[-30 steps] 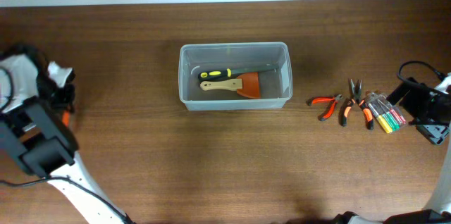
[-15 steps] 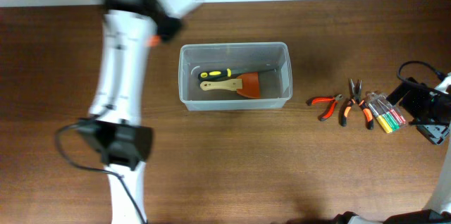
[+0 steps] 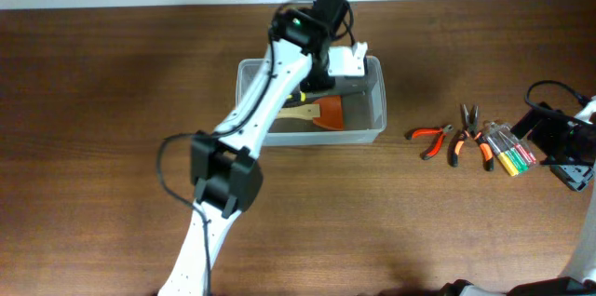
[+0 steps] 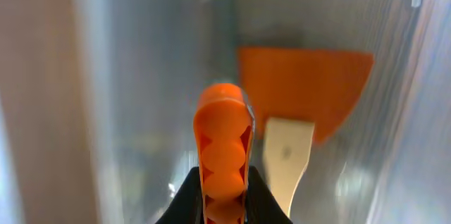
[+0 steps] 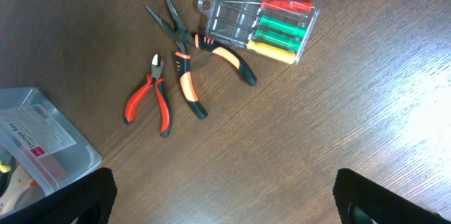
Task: Pack container
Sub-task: 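Carry the orange tool into the container and release it, then retract the left arm and grasp the red-black cutters with the right gripper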
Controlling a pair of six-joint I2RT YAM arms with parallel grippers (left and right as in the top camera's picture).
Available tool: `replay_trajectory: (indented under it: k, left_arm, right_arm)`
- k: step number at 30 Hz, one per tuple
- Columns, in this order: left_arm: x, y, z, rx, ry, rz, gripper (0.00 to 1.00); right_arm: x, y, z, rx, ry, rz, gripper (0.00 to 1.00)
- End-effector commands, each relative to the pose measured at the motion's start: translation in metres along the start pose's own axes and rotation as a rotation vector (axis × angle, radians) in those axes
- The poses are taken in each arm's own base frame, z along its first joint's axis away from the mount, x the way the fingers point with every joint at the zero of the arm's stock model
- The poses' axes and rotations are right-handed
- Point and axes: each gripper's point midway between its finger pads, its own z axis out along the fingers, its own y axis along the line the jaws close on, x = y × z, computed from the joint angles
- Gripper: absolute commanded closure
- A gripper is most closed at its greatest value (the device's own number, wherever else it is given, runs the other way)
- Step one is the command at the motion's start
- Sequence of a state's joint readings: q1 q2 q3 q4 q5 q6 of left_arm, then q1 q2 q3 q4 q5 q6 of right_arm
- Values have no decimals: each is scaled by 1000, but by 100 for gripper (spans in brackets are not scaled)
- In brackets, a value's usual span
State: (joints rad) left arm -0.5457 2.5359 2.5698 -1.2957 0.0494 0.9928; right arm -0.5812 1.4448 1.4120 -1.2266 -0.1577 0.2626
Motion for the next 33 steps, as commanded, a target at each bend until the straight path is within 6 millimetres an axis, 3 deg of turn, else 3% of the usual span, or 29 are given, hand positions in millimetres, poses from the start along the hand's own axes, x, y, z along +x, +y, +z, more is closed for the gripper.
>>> replay_trajectory:
  k: [1,6,7,8,10,14,18,20,21,24,26,30,33]
  left_arm:
    - [-25,-15,8,63,-97,52,98]
    - [-43,-28,13,81,-119,85,97]
    - [-45,-30,14,85,-124,89,86]
    - [-47,-32,14,89,-130,91,70]
    - [-48,-33,14,94,-137,90,1]
    - [-41,-23,4,78,-138,-20,1]
    - [-19,18,-38,-45,-153,-182,1]
    - [2,53,-70,-178,-151,-308,1]
    - [19,77,-96,-274,-159,-413,1]
    - [63,114,-157,-434,-202,-622,1]
    - [99,128,-194,-504,-236,-774,1]
    - [199,135,-243,-583,-269,-1239,1]
    - [271,115,-249,-552,-205,-1507,1]
  right_arm:
    - [-5,0,-4,5,-15,9,1]
    - [-5,0,-4,5,-15,9,1]
    - [-5,0,-4,5,-15,9,1]
    - [-5,0,-4,5,-14,9,1]
    - [-4,-1,-4,6,-12,9,1]
    - [-5,0,-4,1,-14,9,1]
    - [-10,15,-4,-82,-28,0,1]
    - [-10,21,-5,-111,-28,-9,1]
    - [-9,26,-4,-116,-29,-33,1]
    - [-3,41,-1,-123,-17,-129,6]
    - [7,57,5,-134,11,-187,9]
    - [29,88,23,-113,76,-312,10]
    - [41,97,48,-25,128,-334,11]
